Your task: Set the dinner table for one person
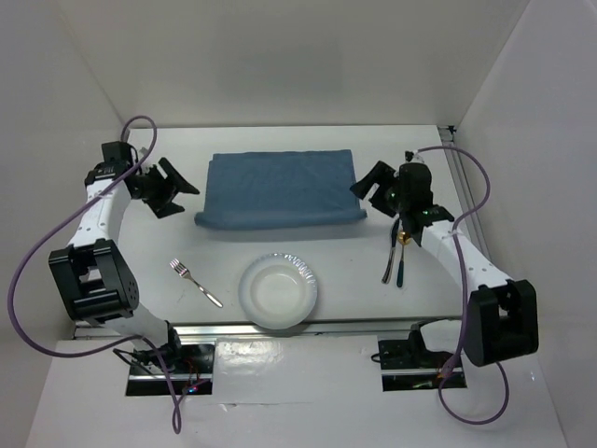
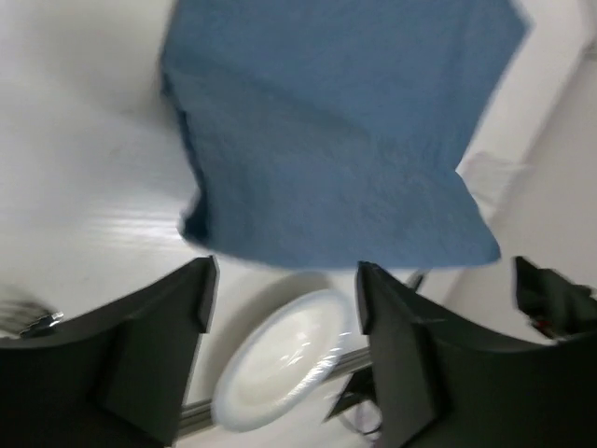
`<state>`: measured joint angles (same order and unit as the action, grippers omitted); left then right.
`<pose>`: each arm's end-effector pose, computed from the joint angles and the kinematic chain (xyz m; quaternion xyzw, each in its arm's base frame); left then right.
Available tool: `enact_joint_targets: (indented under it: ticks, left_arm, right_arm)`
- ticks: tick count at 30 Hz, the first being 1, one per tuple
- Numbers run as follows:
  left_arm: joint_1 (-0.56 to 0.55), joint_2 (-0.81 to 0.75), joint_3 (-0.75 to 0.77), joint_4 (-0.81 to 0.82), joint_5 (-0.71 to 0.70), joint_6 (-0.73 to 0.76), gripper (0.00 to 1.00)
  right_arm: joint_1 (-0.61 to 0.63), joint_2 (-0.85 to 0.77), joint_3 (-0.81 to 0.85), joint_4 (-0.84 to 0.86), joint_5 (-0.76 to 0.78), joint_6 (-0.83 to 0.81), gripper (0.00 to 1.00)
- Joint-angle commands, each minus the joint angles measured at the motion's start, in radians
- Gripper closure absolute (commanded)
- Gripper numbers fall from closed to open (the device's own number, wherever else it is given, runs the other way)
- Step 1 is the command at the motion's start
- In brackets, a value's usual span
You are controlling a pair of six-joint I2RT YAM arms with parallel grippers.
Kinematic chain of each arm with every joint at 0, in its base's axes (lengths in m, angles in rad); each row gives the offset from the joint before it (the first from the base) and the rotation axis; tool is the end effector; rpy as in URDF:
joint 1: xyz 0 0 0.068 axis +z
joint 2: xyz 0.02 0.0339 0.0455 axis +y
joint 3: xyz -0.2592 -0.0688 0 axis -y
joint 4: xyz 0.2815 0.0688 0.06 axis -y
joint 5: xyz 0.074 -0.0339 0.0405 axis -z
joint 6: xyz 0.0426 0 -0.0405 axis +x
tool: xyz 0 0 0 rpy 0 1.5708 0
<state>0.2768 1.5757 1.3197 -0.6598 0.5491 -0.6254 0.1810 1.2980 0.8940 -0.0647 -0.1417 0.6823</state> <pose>0.3678 0.0814 0.2720 -0.3188 0.8582 -0.3065 0.2604 0.3297 0.0664 0.2551 0.1749 0.8325 0.2733 0.4491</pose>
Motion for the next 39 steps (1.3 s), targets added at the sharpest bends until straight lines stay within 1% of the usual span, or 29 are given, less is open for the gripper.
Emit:
enact_joint_targets:
  ticks: [1, 2, 3, 6, 7, 8, 9, 10, 11, 12, 13, 14, 15, 16, 19, 21, 22, 24, 28, 32, 37, 39]
  left_arm:
    - [0.007, 0.013, 0.038, -0.11, -0.127, 0.113, 0.17]
    - [0.007, 0.024, 0.076, -0.13, -0.183, 0.113, 0.14]
    - [0.007, 0.024, 0.091, -0.139, -0.201, 0.113, 0.14]
    - [-0.004, 0.033, 0.121, -0.121, -0.222, 0.113, 0.14]
    - [-0.014, 0.033, 0.121, -0.103, -0.222, 0.113, 0.17]
    - [-0.046, 0.056, 0.121, -0.084, -0.222, 0.102, 0.3]
    - [-0.066, 0.073, 0.142, -0.084, -0.222, 0.102, 0.49]
    - [-0.088, 0.098, 0.153, -0.084, -0.222, 0.102, 0.66]
    - [-0.129, 0.128, 0.17, -0.084, -0.239, 0.102, 1.0]
    - [-0.149, 0.198, 0.208, -0.093, -0.248, 0.09, 1.0]
    - [-0.166, 0.236, 0.225, -0.106, -0.248, 0.09, 1.0]
    - [-0.2, 0.268, 0.236, -0.106, -0.273, 0.073, 1.0]
    - [-0.217, 0.297, 0.245, -0.106, -0.287, 0.064, 1.0]
    - [-0.231, 0.347, 0.245, -0.095, -0.297, 0.064, 1.0]
    - [-0.275, 0.408, 0.254, -0.086, -0.331, 0.026, 1.0]
    - [-0.294, 0.449, 0.254, -0.073, -0.341, 0.015, 1.0]
    - [-0.304, 0.463, 0.254, -0.073, -0.351, 0.015, 1.0]
    - [-0.304, 0.506, 0.254, -0.073, -0.365, 0.015, 1.0]
    - [-0.314, 0.541, 0.263, -0.073, -0.365, 0.015, 1.0]
    - [-0.314, 0.567, 0.263, -0.063, -0.374, 0.006, 1.0]
    - [-0.323, 0.587, 0.263, -0.063, -0.385, 0.006, 1.0]
    - [-0.323, 0.577, 0.234, -0.063, -0.394, -0.003, 1.0]
  right_arm:
    - [0.028, -0.083, -0.021, -0.03, 0.033, -0.032, 0.12]
    - [0.028, -0.098, -0.021, -0.056, 0.033, -0.058, 0.08]
    - [0.028, -0.098, 0.0, -0.066, 0.033, -0.067, 0.06]
    - [0.05, -0.08, 0.069, -0.086, 0.033, -0.116, 0.05]
    - [0.067, -0.056, 0.097, -0.101, 0.033, -0.131, 0.05]
    - [0.077, 0.011, 0.127, -0.147, 0.033, -0.151, 0.16]
    - [0.099, 0.052, 0.196, -0.17, 0.033, -0.165, 0.28]
    - [0.112, 0.096, 0.229, -0.19, 0.033, -0.179, 0.39]
    - [0.124, 0.184, 0.264, -0.234, 0.033, -0.188, 0.53]
    - [0.147, 0.228, 0.323, -0.247, 0.045, -0.188, 0.79]
    - [0.156, 0.269, 0.351, -0.247, 0.045, -0.205, 0.89]
    - [0.167, 0.309, 0.379, -0.266, 0.054, -0.205, 0.97]
    - [0.176, 0.381, 0.402, -0.277, 0.054, -0.205, 1.0]
    - [0.187, 0.414, 0.44, -0.277, 0.065, -0.205, 1.0]
    - [0.187, 0.527, 0.494, -0.288, 0.065, -0.205, 1.0]
    - [0.187, 0.579, 0.513, -0.322, 0.045, -0.196, 1.0]
    - [0.187, 0.619, 0.513, -0.322, 0.045, -0.196, 1.0]
    - [0.196, 0.641, 0.504, -0.31, 0.045, -0.187, 1.0]
    - [0.196, 0.65, 0.438, -0.291, 0.045, -0.164, 1.0]
    - [0.196, 0.65, 0.36, -0.291, 0.079, -0.133, 1.0]
    - [0.206, 0.606, 0.27, -0.259, 0.102, -0.084, 1.0]
    - [0.206, 0.596, 0.226, -0.25, 0.102, -0.075, 1.0]
